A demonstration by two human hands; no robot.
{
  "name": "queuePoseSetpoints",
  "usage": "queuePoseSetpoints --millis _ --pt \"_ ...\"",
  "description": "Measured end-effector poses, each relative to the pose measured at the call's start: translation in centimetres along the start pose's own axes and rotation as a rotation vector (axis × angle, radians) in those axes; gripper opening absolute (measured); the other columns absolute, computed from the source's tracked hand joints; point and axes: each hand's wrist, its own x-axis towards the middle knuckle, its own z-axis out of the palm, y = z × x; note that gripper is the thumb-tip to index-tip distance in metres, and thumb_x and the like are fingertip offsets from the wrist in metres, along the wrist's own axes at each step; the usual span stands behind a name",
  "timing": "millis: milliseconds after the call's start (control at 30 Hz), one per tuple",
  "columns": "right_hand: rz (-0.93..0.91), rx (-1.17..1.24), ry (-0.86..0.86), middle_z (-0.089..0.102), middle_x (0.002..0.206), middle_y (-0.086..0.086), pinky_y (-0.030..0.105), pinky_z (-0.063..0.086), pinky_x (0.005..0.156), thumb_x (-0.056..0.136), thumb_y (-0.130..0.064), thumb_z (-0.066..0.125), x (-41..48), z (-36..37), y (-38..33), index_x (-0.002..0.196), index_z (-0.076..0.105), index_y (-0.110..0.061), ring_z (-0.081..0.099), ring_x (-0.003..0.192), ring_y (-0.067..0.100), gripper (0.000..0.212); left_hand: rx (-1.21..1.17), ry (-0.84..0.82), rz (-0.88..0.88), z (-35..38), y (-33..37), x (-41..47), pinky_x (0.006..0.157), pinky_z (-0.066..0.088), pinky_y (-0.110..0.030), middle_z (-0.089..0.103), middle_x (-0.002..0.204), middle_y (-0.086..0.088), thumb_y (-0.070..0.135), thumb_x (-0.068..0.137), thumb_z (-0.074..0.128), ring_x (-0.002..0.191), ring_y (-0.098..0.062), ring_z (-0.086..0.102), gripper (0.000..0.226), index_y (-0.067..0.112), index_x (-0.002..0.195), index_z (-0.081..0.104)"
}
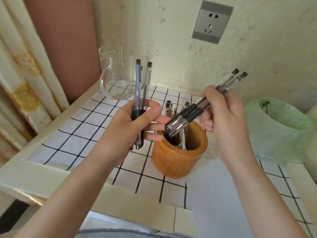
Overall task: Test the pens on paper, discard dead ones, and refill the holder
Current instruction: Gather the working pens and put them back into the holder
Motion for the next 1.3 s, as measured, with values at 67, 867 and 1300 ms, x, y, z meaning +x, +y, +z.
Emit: queuePoseSetpoints --millis 67,867,1300 --pt "-0.023 -0.053 0.034 0.036 0.051 0.001 0.020 0.027 0.041 0.098 -0.015 0.046 0.1 0.0 0.4 0.072 0.044 -0.014 0.030 0.041 0.010 0.027 0.048 0.088 -0.003 -0.1 -0.4 0.2 0.048 0.053 -0.019 0.071 0.068 -0.002 0.022 0.084 0.058 0.062 -0.010 0.067 0.021 0.010 0.100 0.058" --pt "-0.541 -0.717 -0.113 0.049 0.138 0.000 0.029 0.030 0.108 0.093 -0.019 0.056 -0.5 1.3 2.7 0.135 0.051 -0.017 0.039 0.130 0.014 0.042 0.073 -0.040 0.048 0.7 -1.2 0.1 0.042 0.037 -0.018 0.055 0.057 0.005 0.024 0.095 0.043 0.046 -0.011 0.042 0.028 0.002 0.103 0.057" --pt "-0.680 -0.738 -0.049 0.070 0.112 0.003 0.041 0.034 0.111 0.087 -0.004 0.063 0.2 0.3 4.0 0.107 0.071 -0.008 0.057 0.120 0.017 0.022 0.002 0.054 0.093 1.0 -1.2 0.2 0.044 0.042 -0.018 0.060 0.068 0.002 0.021 0.094 0.044 0.048 -0.009 0.049 0.027 0.009 0.114 0.058"
